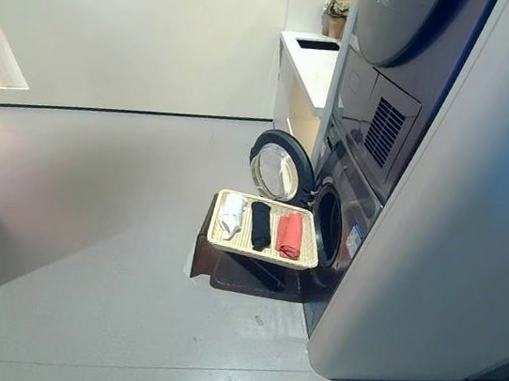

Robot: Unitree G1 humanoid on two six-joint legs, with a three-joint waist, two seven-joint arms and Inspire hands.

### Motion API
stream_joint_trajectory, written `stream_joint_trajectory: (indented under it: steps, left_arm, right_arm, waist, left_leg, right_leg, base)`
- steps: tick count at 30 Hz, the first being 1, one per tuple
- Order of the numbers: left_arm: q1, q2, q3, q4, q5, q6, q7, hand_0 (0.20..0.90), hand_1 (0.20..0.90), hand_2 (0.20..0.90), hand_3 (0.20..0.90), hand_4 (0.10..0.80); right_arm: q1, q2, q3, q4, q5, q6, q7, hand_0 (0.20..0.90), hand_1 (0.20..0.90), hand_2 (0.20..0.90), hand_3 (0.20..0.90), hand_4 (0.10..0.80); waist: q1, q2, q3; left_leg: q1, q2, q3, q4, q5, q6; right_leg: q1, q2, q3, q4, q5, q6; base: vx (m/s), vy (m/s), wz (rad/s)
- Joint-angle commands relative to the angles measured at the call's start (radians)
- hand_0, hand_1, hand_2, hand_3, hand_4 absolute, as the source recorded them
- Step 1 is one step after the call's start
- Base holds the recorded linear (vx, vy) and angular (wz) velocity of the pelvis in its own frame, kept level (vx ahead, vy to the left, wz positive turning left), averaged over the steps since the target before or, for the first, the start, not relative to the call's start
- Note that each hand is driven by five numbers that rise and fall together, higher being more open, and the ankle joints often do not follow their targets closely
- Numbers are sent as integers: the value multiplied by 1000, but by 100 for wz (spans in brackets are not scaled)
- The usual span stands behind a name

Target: Pick up the clothes and place them into the washing machine

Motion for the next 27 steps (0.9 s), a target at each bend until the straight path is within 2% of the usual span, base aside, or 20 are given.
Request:
stream_joint_trajectory:
  steps: [1, 7, 10, 12, 14, 16, 18, 20, 22, 23, 24, 25, 27]
  left_arm:
    - [-82, -11, 5, 18, -10, -27, 6, 900, 900, 900, 900, 800]
    - [-106, -5, 0, 9, -20, -27, 14, 900, 900, 900, 900, 800]
    - [-124, 5, -2, -1, -24, -28, 22, 900, 900, 900, 900, 800]
    - [-138, 12, -6, -8, -20, -29, 21, 900, 900, 900, 900, 800]
    - [-146, 21, -9, -14, -15, -29, 22, 900, 900, 900, 900, 800]
    - [-162, 36, -17, -30, -6, -33, 28, 900, 900, 900, 900, 800]
    - [-165, 42, -18, -26, -3, -34, 31, 900, 900, 900, 900, 800]
    - [-158, 39, -19, -23, -12, -38, 35, 900, 900, 900, 900, 800]
    - [-157, 36, -21, -19, -14, -39, 36, 900, 900, 900, 900, 800]
    - [-155, 30, -25, -2, -23, -45, 45, 900, 900, 900, 900, 800]
    - [-152, 26, -23, 7, -28, -46, 51, 900, 900, 900, 900, 800]
    - [-150, 25, -20, 12, -36, -44, 54, 900, 900, 900, 900, 800]
    - [-143, 19, -12, 20, -46, -43, 57, 900, 900, 900, 900, 800]
  right_arm:
    - [-62, 2, 36, 8, -8, -16, 4, 900, 900, 900, 900, 800]
    - [-92, -1, 32, -3, 4, -13, 0, 900, 900, 900, 900, 800]
    - [-110, -7, 17, -2, 21, -16, -11, 900, 900, 900, 900, 800]
    - [-118, -11, 5, -2, 32, -19, -15, 900, 900, 900, 900, 800]
    - [-117, -12, -2, 2, 41, -22, -14, 900, 900, 900, 900, 800]
    - [-118, -9, 1, 0, 47, -27, -16, 900, 900, 900, 900, 800]
    - [-114, -1, 0, -1, 52, -30, -17, 900, 900, 900, 900, 800]
    - [-105, 2, -6, -6, 55, -32, -15, 900, 900, 900, 900, 800]
    - [-103, 1, -9, -8, 55, -32, -17, 900, 900, 900, 900, 800]
    - [-101, 3, -12, -8, 47, -32, -19, 900, 900, 900, 900, 800]
    - [-99, 4, -13, -8, 41, -30, -20, 900, 900, 900, 900, 800]
    - [-96, 6, -17, -8, 35, -27, -21, 900, 900, 900, 900, 800]
    - [-90, 9, -21, -12, 20, -19, -21, 900, 900, 900, 900, 800]
  waist:
    - [-3, -40, 4]
    - [5, -42, 23]
    - [10, -38, 33]
    - [11, -33, 40]
    - [1, -23, 54]
    - [-20, -12, 81]
    - [-32, -3, 92]
    - [-45, 1, 92]
    - [-54, 2, 99]
    - [-74, -18, 101]
    - [-84, -13, 106]
    - [-93, -19, 106]
    - [-104, -6, 109]
  left_leg:
    - [-17, -51, 27, -3, -67, -37]
    - [-67, -75, 45, 69, -105, -8]
    - [-83, -86, 45, 113, -135, 9]
    - [-77, -92, 33, 132, -155, 26]
    - [-60, -94, 6, 138, -163, 36]
    - [-34, -84, -26, 138, -165, 42]
    - [-8, -74, -45, 128, -169, 36]
    - [40, -74, -76, 105, -179, 24]
    - [65, -71, -90, 95, -185, 17]
    - [112, -83, -117, 80, -200, 2]
    - [150, -68, -131, 64, -214, -6]
    - [176, -68, -143, 52, -217, -13]
    - [225, -39, -157, 26, -231, -27]
  right_leg:
    - [-28, -51, -3, -2, 6, 72]
    - [-76, -80, 15, 68, -9, 80]
    - [-110, -90, 12, 159, -34, 85]
    - [-144, -89, 7, 268, -40, 90]
    - [-190, -86, 9, 391, -16, 90]
    - [-253, -67, 15, 532, 2, 81]
    - [-304, -59, 7, 566, -9, 68]
    - [-354, -65, -11, 470, -15, 54]
    - [-352, -72, -22, 429, -5, 56]
    - [-394, -95, -31, 234, 73, 73]
    - [-406, -92, -49, 137, 123, 82]
    - [-441, -101, -63, 76, 163, 95]
    - [-474, -96, -96, 16, 204, 109]
  base:
    - [17, 54, -8]
    - [25, 78, -8]
    - [82, 107, -11]
    - [129, 114, -2]
    - [160, 113, 3]
    - [151, 88, 13]
    - [213, 41, 23]
    - [299, -20, 26]
    - [261, -71, 26]
    - [400, -128, 39]
    - [522, -174, 39]
    - [406, -126, 25]
    - [346, -129, 44]
